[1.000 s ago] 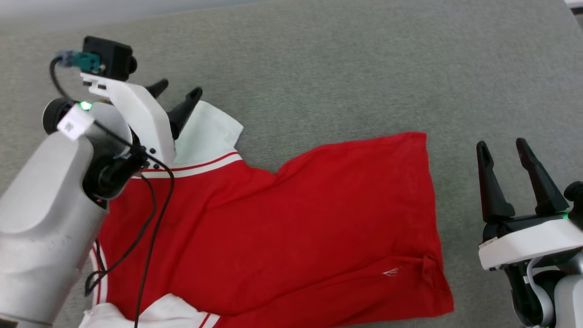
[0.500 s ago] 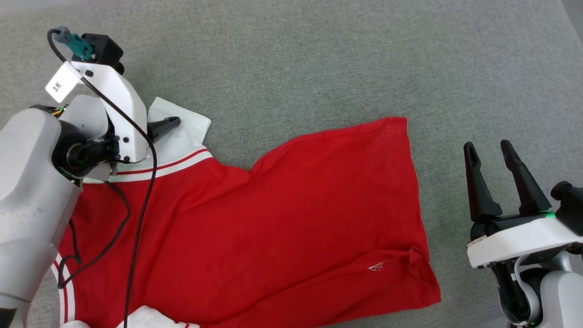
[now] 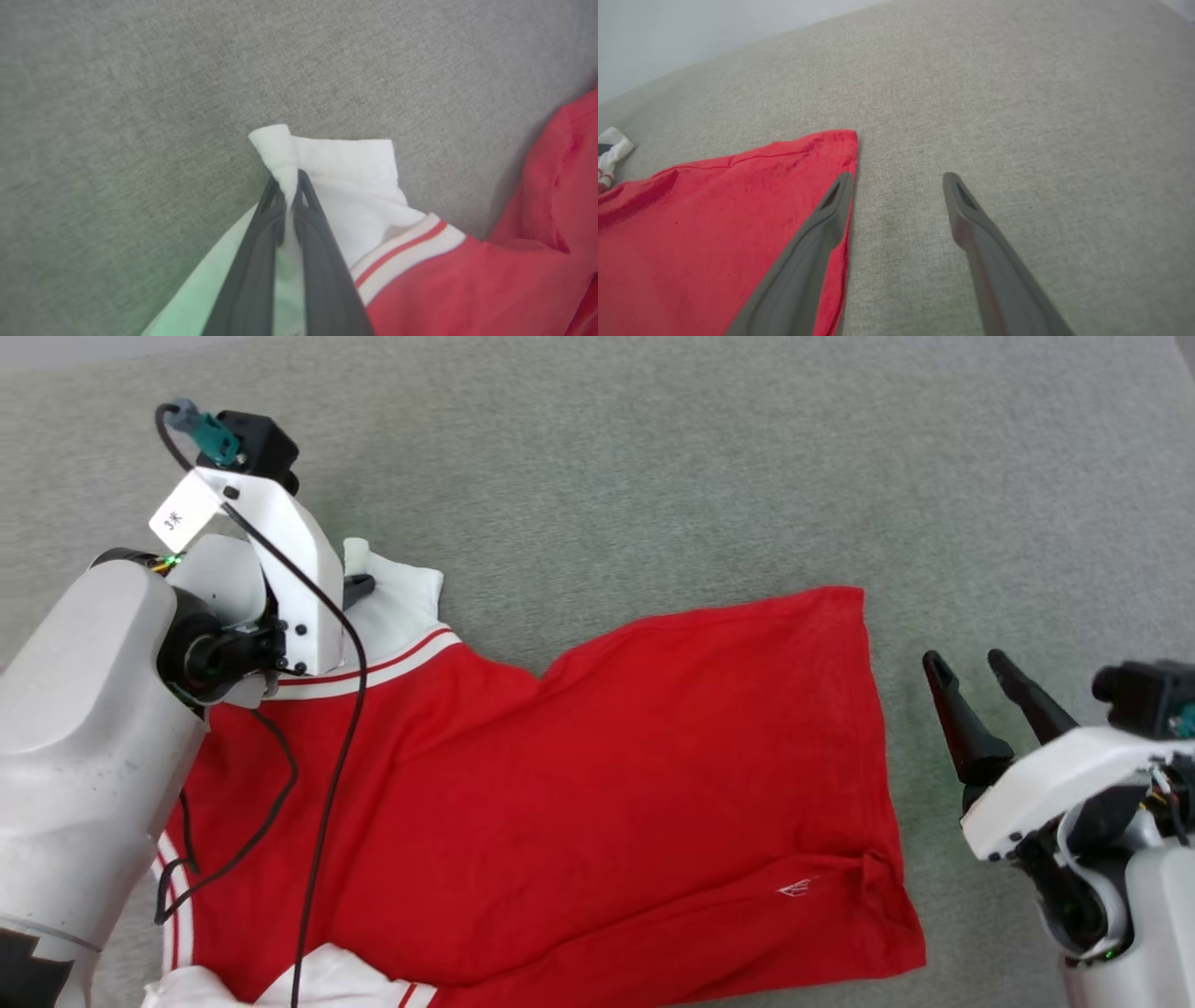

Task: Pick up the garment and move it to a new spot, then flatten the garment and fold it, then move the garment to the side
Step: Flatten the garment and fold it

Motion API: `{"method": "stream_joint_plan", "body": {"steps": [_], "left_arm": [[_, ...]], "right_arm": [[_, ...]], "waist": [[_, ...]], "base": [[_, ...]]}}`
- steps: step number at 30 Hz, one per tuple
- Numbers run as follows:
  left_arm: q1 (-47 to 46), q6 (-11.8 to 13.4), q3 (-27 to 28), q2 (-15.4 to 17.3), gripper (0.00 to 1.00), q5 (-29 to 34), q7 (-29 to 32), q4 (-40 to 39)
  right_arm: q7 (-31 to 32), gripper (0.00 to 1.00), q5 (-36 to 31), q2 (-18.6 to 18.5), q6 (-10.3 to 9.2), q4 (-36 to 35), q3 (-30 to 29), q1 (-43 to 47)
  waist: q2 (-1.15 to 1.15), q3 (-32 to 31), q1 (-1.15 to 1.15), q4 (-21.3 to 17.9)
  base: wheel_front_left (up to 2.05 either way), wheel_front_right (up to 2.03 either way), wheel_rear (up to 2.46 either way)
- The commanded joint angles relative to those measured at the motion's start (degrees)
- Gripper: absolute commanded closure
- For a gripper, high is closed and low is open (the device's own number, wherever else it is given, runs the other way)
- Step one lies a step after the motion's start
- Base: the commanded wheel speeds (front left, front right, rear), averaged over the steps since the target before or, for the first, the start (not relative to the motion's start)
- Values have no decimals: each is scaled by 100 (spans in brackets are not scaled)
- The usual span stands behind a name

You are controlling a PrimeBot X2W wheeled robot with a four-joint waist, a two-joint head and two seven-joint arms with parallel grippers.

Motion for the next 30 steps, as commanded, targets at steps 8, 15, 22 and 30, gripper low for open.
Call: {"method": "stream_joint_plan", "body": {"steps": [8, 15, 22, 30], "left_arm": [[-252, -52, -53, -141, 100, 229, -565, -360], [-401, -84, -165, -240, 100, 326, -795, -673], [-404, -110, -264, -290, 100, 335, -982, -797], [-380, -116, -366, -243, 100, 425, -1251, -799]], "right_arm": [[1583, 0, 352, -626, -3, 578, 244, -942], [2738, 0, 220, -936, -4, 943, 643, -1713], [3770, 0, 399, -1069, -1, 1669, 1303, -1935], [3839, 100, 530, -1237, -4, 1585, 1163, -2124]], "waist": [[0, -99, 0, 546], [0, 92, 0, 855], [0, 210, 0, 1017], [0, 79, 0, 1083]], "base": [[0, 0, 0], [0, 0, 0], [0, 0, 0], [0, 0, 0]]}}
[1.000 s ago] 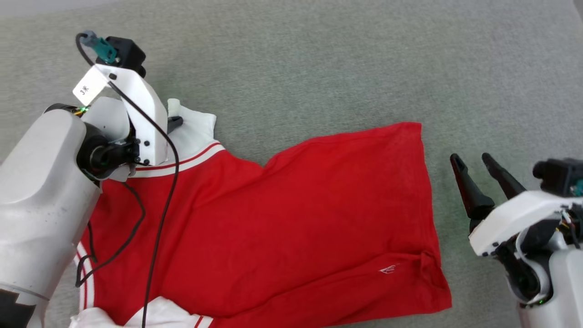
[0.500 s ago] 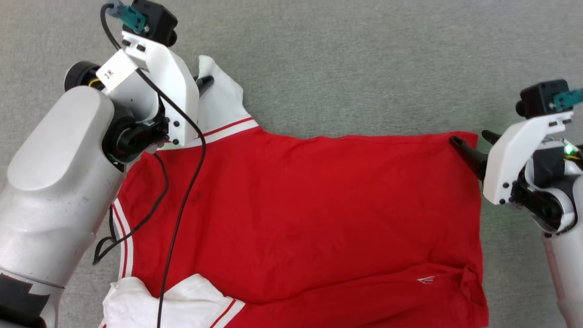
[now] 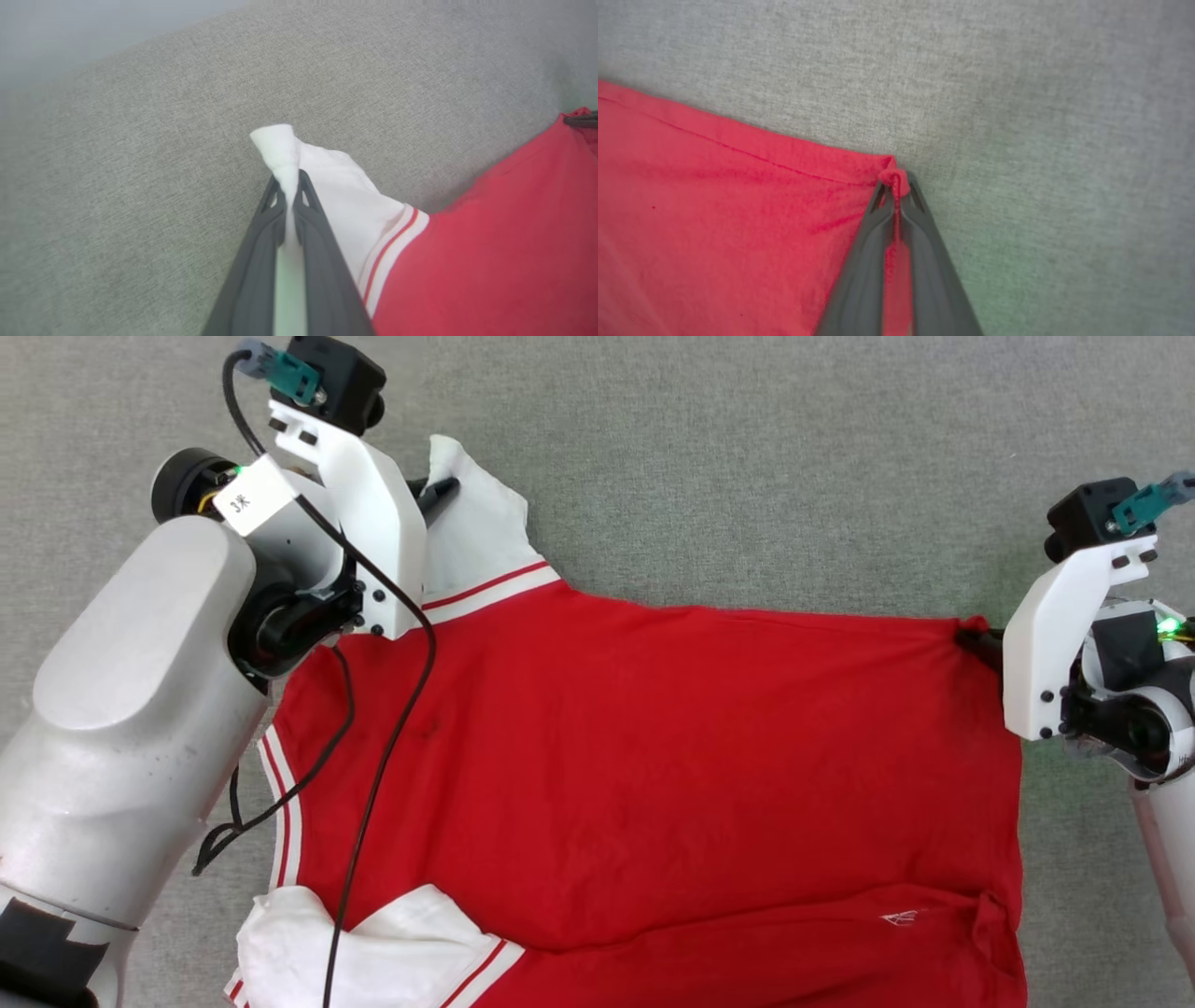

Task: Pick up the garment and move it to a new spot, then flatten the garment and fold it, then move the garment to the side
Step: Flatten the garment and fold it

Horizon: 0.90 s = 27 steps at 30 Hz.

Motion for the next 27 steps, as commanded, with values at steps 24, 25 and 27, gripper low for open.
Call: {"method": "stream_joint_plan", "body": {"steps": [24, 25, 27], "left_arm": [[2492, 1124, 60, 465, 100, 244, -1646, -1353], [2693, 1203, 60, 483, 100, 198, -1679, -1471], [3074, 1371, 56, 529, 100, 132, -1724, -1686]], "right_arm": [[-1035, 100, -225, 440, -5, -1571, -999, 2052], [-1038, 100, -199, 458, -5, -1612, -996, 2178], [-1059, 100, -179, 502, -5, -1644, -1033, 2440]], "waist": [[0, -1282, 0, 361], [0, -1312, 0, 376], [0, -1384, 0, 415]], "base": [[0, 0, 0], [0, 0, 0], [0, 0, 0]]}}
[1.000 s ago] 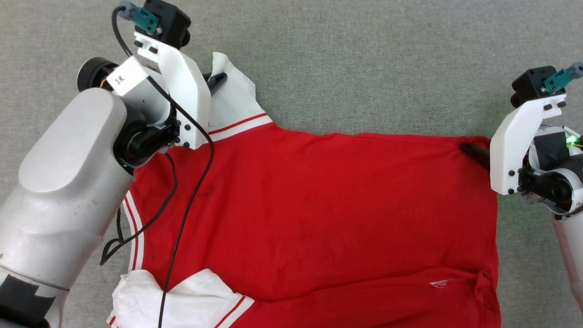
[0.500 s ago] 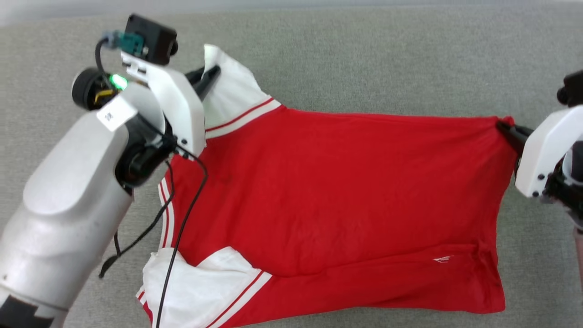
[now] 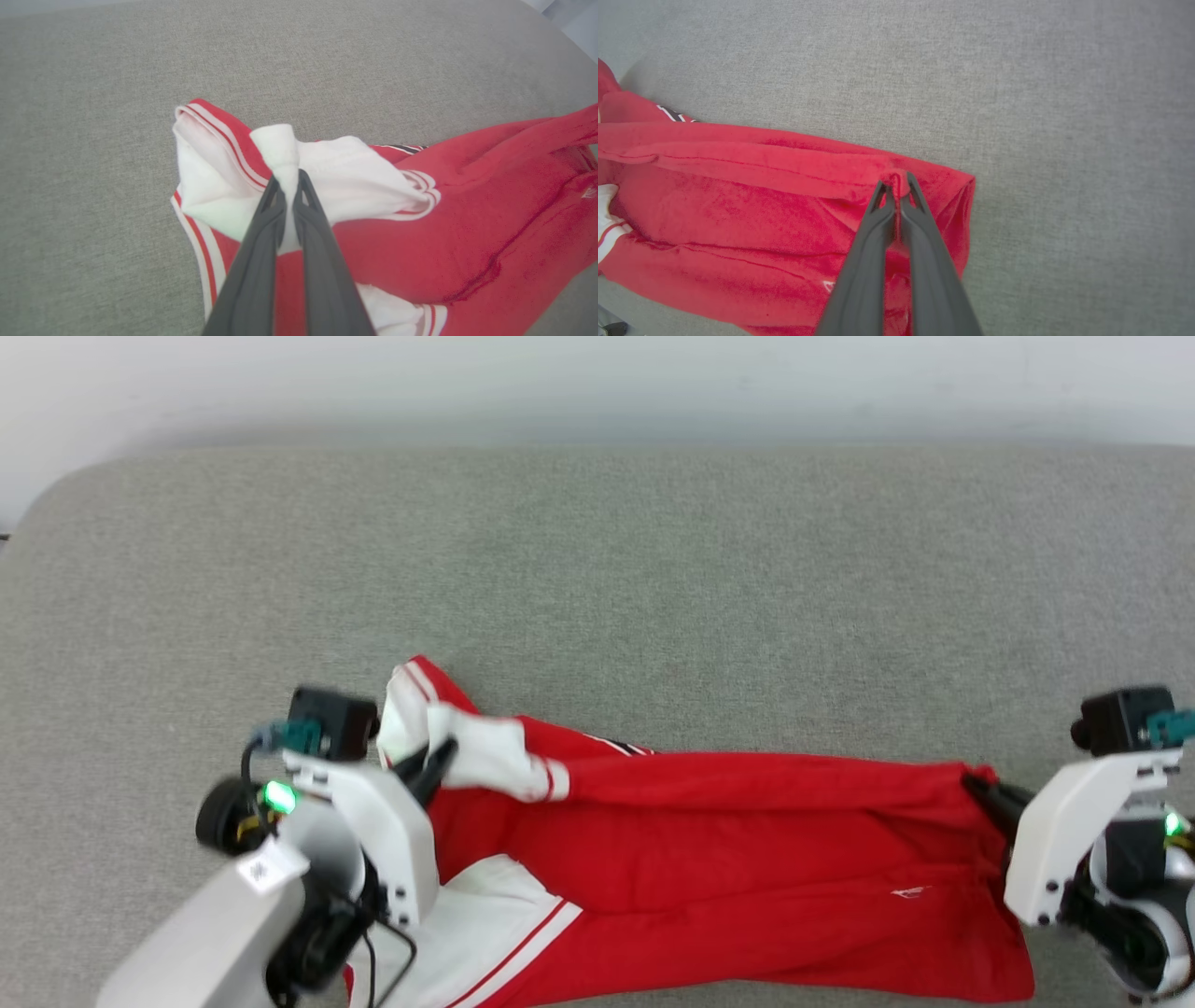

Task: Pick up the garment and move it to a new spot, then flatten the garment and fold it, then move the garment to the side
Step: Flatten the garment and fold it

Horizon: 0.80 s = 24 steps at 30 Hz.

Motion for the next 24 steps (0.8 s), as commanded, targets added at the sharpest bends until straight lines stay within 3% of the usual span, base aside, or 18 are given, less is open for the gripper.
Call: {"method": "stream_joint_plan", "body": {"steps": [1, 4, 5, 10, 11, 12, 13, 14, 15, 16, 17, 24], "left_arm": [[123, 44, 28, 34, 100, -47, -39, -67], [686, 283, 97, 62, 100, -229, -162, -294], [1182, 511, 163, 85, 100, -394, -270, -509], [1820, 757, 261, 21, 100, -649, -452, -633], [1887, 735, 241, -25, 100, -696, -478, -614], [1920, 706, 225, -88, 100, -718, -515, -585], [1956, 677, 216, -134, 87, -751, -555, -532], [1981, 649, 198, -191, 64, -760, -596, -459], [1997, 605, 167, -257, 45, -774, -641, -391], [1979, 573, 161, -318, 7, -769, -708, -325], [1955, 533, 179, -389, 0, -755, -819, -262], [1849, 412, 319, -595, 0, -455, -1746, -93]], "right_arm": [[-55, 100, 41, 26, -5, -29, -26, 110], [-120, 100, 59, 103, -5, 37, -133, 453], [-212, 100, 86, 203, -5, 109, -237, 725], [-488, 100, 59, 333, -5, 272, -335, 1033], [-579, 93, 45, 355, -5, 294, -356, 1053], [-595, 76, 76, 403, -5, 349, -363, 1119], [-649, 66, 64, 419, -5, 368, -353, 1175], [-736, 47, 64, 462, -5, 379, -399, 1203], [-819, 0, 60, 495, -5, 391, -405, 1240], [-923, 0, 48, 529, -5, 388, -407, 1272], [-1075, 0, 41, 560, -5, 359, -434, 1292], [-2131, 0, -120, 770, -5, 77, -588, 1380]], "waist": [[0, -63, 0, 46], [0, -165, 0, 91], [0, -228, 0, 128], [0, -265, 0, 135], [0, -264, 0, 140], [0, -268, 0, 147], [0, -273, 0, 147], [0, -280, 0, 145], [0, -290, 0, 142], [0, -295, 0, 139], [0, -301, 0, 134], [0, -503, 0, 78]], "base": [[0, 0, 0], [0, 0, 0], [0, 0, 0], [0, 0, 0], [0, 0, 0], [0, 0, 0], [0, 0, 0], [0, 0, 0], [0, 0, 0], [0, 0, 0], [0, 0, 0], [0, 0, 0]]}}
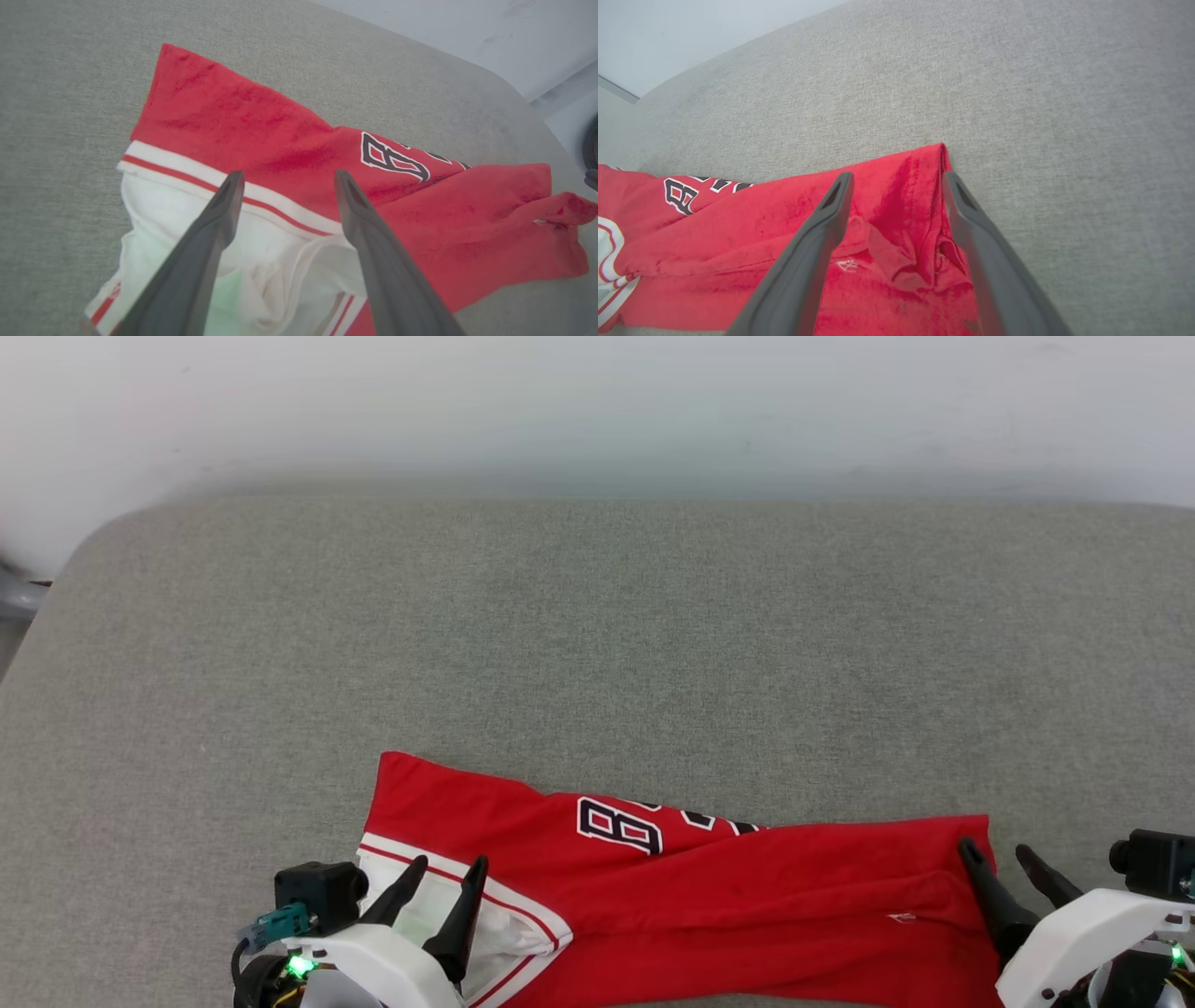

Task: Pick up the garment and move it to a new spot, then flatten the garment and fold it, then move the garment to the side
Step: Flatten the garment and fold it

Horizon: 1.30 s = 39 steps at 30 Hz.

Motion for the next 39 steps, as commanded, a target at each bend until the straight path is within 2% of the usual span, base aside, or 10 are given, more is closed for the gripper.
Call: {"method": "stream_joint_plan", "body": {"steps": [1, 8, 16, 19, 22, 31, 32, 33, 34, 39], "left_arm": [[-18, 15, 19, 24, 0, 40, -89, -9], [-85, 161, 231, 42, 0, 562, -737, -323], [59, 395, 811, -80, 0, 1362, -880, -843], [160, 386, 1060, -150, 0, 1678, -881, -1063], [137, 203, 1258, -250, 0, 2219, -878, -1335], [33, 62, 1284, -432, 0, 2451, -879, -1329], [27, 50, 1291, -460, 0, 2476, -879, -1313], [18, 20, 1296, -476, 0, 2487, -880, -1295], [17, 7, 1303, -486, 0, 2505, -880, -1267], [103, -46, 1283, -469, 0, 2618, -880, -1111]], "right_arm": [[-30, 0, -63, 12, -5, -28, -14, 48], [441, 0, -228, -168, -5, -107, -236, 55], [1664, 0, -348, -380, -5, -395, -599, 246], [2046, 0, -327, -384, -5, -496, -658, 255], [2306, 0, -373, -246, -5, -436, -607, 98], [2793, 0, -183, -63, -2, 100, -276, 47], [2845, 22, -148, -63, -2, 134, -231, 43], [2879, 70, -94, -55, -1, 153, -179, 26], [2891, 100, -85, -61, 5, 169, -161, 3], [2778, 100, -36, -212, -4, 64, -149, -117]], "waist": [[0, -67, 1, -22], [0, -250, 1, 17], [0, -285, 1, 185], [0, -209, 1, 279], [0, 111, 1, 479], [0, 459, 1, 546], [0, 474, 1, 545], [0, 482, 1, 542], [0, 481, 1, 534], [0, 317, 1, 459]], "base": [[0, 0, 0], [0, 0, 0], [0, 0, 0], [0, 0, 0], [0, 0, 0], [0, 0, 0], [0, 0, 0], [0, 0, 0], [0, 0, 0], [0, 0, 0]]}}
